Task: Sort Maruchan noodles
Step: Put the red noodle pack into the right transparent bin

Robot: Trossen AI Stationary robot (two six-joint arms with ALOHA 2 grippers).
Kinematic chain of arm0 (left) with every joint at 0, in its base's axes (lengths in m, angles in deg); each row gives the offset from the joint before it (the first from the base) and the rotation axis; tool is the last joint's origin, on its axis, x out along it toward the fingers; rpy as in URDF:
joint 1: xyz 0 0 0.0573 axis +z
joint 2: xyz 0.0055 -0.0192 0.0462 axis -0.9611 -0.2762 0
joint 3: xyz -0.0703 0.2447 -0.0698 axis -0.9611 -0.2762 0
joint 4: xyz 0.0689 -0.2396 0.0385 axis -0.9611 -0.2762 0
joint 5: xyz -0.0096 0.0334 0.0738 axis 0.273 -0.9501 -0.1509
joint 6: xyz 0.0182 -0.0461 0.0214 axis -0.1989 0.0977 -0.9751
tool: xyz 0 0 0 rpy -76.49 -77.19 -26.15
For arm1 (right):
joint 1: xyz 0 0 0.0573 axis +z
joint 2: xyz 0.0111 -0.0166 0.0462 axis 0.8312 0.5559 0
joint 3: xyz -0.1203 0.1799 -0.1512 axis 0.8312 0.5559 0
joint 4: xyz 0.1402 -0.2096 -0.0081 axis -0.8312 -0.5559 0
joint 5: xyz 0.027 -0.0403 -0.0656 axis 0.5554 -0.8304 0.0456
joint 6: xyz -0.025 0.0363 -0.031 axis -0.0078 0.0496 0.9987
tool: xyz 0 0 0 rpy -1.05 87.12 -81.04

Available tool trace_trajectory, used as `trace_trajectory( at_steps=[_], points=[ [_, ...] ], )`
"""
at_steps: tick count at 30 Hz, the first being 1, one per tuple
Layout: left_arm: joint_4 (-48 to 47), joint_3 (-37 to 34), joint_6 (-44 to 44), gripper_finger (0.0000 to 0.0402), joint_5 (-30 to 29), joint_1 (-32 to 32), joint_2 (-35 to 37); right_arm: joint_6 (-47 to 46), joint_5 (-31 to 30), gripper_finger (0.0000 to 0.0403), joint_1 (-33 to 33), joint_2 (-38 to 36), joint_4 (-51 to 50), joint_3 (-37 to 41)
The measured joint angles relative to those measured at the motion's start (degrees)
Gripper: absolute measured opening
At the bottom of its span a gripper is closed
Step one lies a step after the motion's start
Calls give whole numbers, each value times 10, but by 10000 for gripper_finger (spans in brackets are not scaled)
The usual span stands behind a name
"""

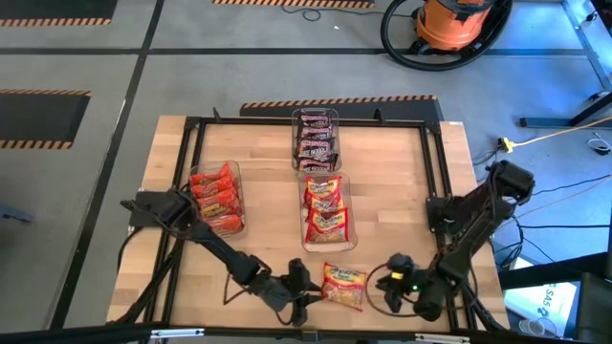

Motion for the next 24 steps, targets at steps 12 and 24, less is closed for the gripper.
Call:
trace_trajectory(
  at_steps=[12, 24],
  points=[
    [-1, 48, -55, 108, 35, 25, -59, -16, 18, 272, -54, 6, 151, 91],
    [-34, 48, -49, 108, 24, 18, -59, 235, 158, 285, -205, 21, 231, 93]
  ],
)
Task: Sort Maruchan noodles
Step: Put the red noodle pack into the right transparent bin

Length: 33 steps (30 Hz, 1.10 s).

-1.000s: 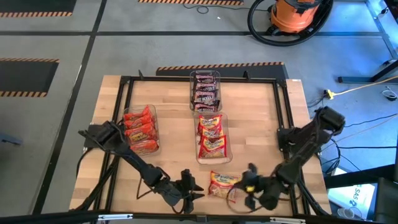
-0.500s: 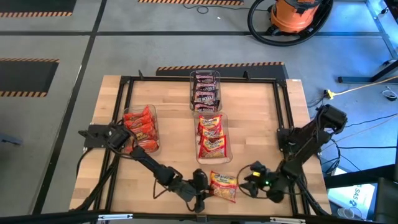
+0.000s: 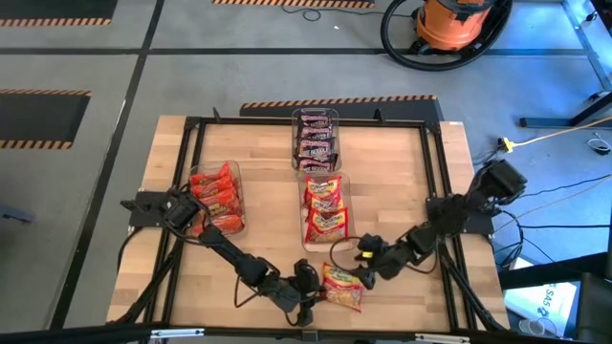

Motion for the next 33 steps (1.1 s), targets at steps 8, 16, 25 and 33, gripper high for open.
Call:
trace_trajectory(
  at_steps=[8, 16, 25, 33],
  points=[
    [7, 1, 9, 108, -7, -2, -22, 21, 64, 276, -20, 66, 116, -2],
    [8, 1, 21, 108, -7, -4, -30, 14, 137, 276, -20, 86, 178, -2],
    [30, 0, 19, 108, -10, -4, -32, -36, 223, 275, -19, 87, 195, -1],
    [32, -1, -26, 108, 52, -2, -22, -64, 264, 275, -19, 87, 194, -1]
  ],
)
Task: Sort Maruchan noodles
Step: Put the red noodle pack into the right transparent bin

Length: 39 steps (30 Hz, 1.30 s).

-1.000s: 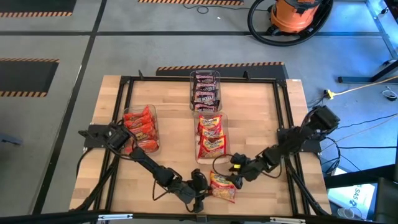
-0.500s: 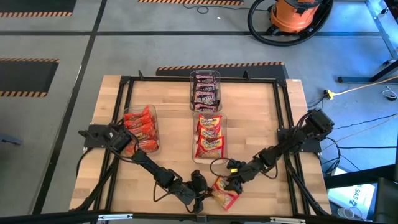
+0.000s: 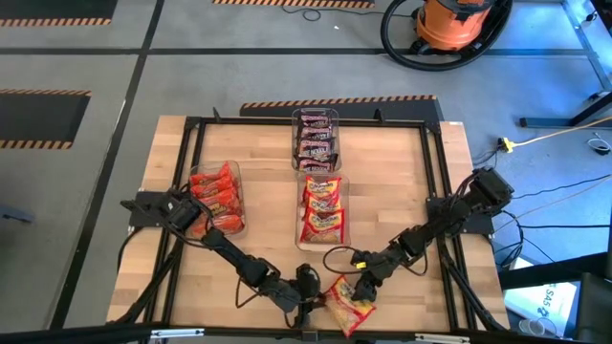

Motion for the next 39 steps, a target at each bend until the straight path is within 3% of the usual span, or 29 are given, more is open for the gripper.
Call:
trace_trajectory(
  at_steps=[10, 24, 30, 39],
  points=[
    [7, 0, -5, 108, 102, -5, 33, 0, -6, 275, 0, 0, 0, 0],
    [-5, 0, 27, 108, 59, -6, 32, -45, -81, 275, 35, 0, -9, 0],
    [-10, 0, 14, 108, 58, 7, 32, -59, -92, 275, 42, 45, 39, -15],
    [-39, 1, 13, 108, 54, 15, 32, 35, -147, 275, 42, 100, 48, -88]
  ],
)
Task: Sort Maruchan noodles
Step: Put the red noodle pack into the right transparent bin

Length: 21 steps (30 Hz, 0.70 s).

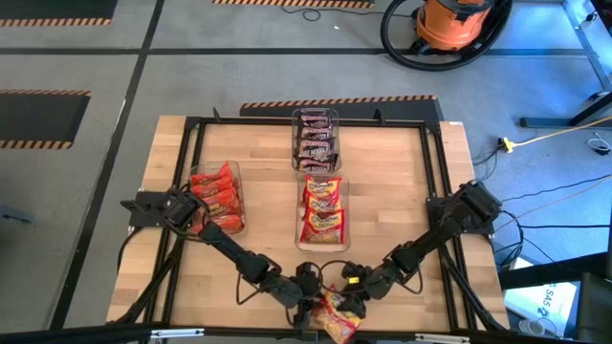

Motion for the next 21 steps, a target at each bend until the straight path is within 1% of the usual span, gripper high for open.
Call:
trace_trajectory(
  at_steps=[4, 7, 12, 16, 19, 21],
  points=[
    [-3, 0, 4, 108, 7, -5, 13, 21, -10, 275, 0, 0, -3, -4],
    [2, 4, 4, 108, 22, -11, 32, 21, -1, 275, 0, 0, -2, -4],
    [-3, 4, 3, 108, 33, -24, 38, 17, 40, 275, -1, 3, 14, -5],
    [-7, 5, 19, 108, 32, -28, 38, 13, 65, 275, 0, 37, 17, -35],
    [-10, 5, 19, 108, 31, -29, 38, 29, 81, 259, -1, 65, 17, -69],
    [-10, 5, 19, 108, 31, -29, 38, 44, 85, 235, -1, 75, 9, -87]
  ],
)
